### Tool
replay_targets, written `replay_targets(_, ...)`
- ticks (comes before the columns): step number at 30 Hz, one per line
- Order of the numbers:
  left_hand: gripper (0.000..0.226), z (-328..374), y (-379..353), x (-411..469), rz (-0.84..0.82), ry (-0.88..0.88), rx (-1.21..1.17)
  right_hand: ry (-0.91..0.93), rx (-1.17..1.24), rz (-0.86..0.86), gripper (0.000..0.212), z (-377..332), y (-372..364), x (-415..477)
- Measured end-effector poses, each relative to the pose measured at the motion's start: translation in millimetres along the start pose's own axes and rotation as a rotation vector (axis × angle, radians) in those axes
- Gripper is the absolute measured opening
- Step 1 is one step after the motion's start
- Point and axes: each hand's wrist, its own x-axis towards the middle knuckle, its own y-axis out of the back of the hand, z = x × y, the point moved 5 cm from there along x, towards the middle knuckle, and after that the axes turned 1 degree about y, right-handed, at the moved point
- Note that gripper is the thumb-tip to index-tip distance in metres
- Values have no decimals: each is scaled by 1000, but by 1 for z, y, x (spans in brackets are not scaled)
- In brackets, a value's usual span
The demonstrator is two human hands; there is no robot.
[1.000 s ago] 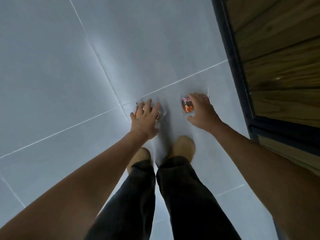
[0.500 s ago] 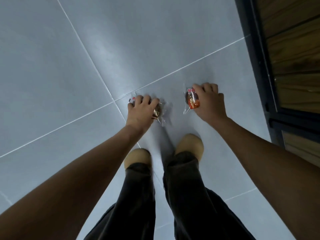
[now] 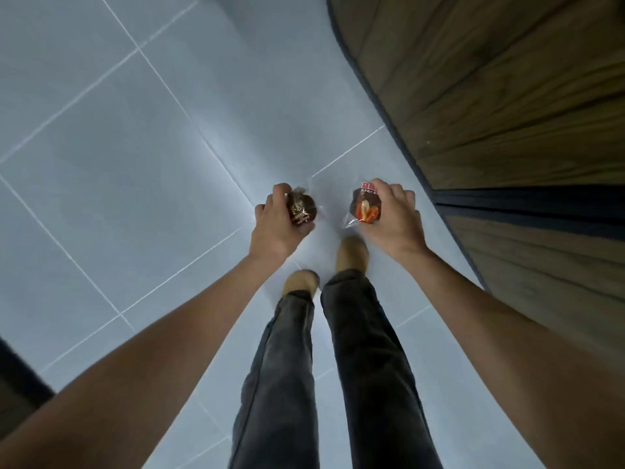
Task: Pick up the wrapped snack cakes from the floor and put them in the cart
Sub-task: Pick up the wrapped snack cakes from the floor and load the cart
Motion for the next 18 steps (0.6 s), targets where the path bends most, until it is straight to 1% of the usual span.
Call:
replay_targets(5, 64, 69, 71, -69, -10, -115, -34, -124, 148, 75, 75, -29, 91, -76)
replay_targets(9, 65, 120, 118, -117, -15, -198, -34, -170, 214, 244, 76, -35, 164, -144)
replay_targets(13, 64, 189, 137, -163, -150, -332, -31, -254, 406, 393, 73, -25, 230, -221)
replay_targets(18, 55, 274, 119, -235, -312, -573, 80, -313, 575, 482, 74, -4, 286, -326)
